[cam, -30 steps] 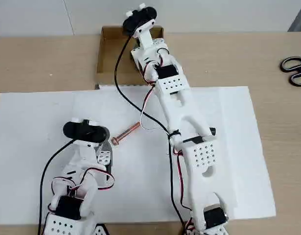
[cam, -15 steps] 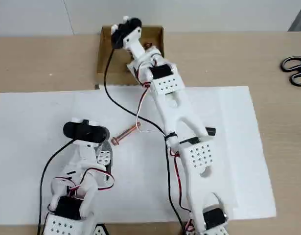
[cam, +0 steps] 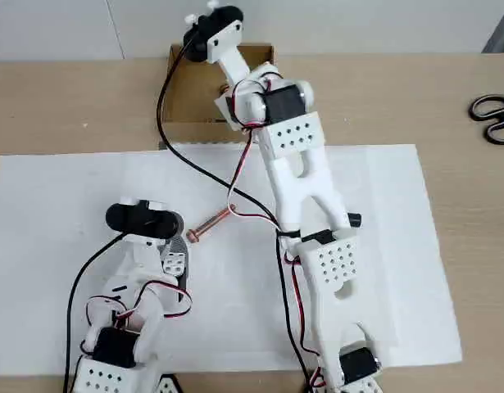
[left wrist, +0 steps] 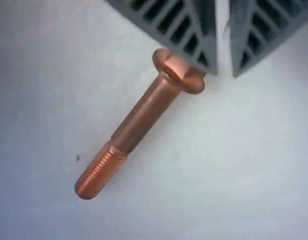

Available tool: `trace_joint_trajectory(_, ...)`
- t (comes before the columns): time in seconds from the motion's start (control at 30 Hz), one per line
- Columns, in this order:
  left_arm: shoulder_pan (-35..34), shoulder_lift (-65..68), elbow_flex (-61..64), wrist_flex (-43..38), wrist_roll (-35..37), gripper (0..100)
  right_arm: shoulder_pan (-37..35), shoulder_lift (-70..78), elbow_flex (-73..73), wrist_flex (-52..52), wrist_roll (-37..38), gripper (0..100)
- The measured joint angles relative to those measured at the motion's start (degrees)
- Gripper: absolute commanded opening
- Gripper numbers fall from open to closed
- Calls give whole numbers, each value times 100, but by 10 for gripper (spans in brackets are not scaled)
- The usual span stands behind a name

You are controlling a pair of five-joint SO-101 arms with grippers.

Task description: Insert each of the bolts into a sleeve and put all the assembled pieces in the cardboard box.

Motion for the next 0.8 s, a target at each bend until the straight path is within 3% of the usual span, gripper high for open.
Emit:
trace_joint_trajectory(0.23,0,0,0,0,0,6,0,-53,-369,1275,-149,177)
trace_joint_trajectory(0.63,0,0,0,0,0,6,-88,-255,-325,1459,-932,158)
trace_joint_trajectory(0.8,0,0,0,0,0,6,-9,-1187,923,1459,-1266,84)
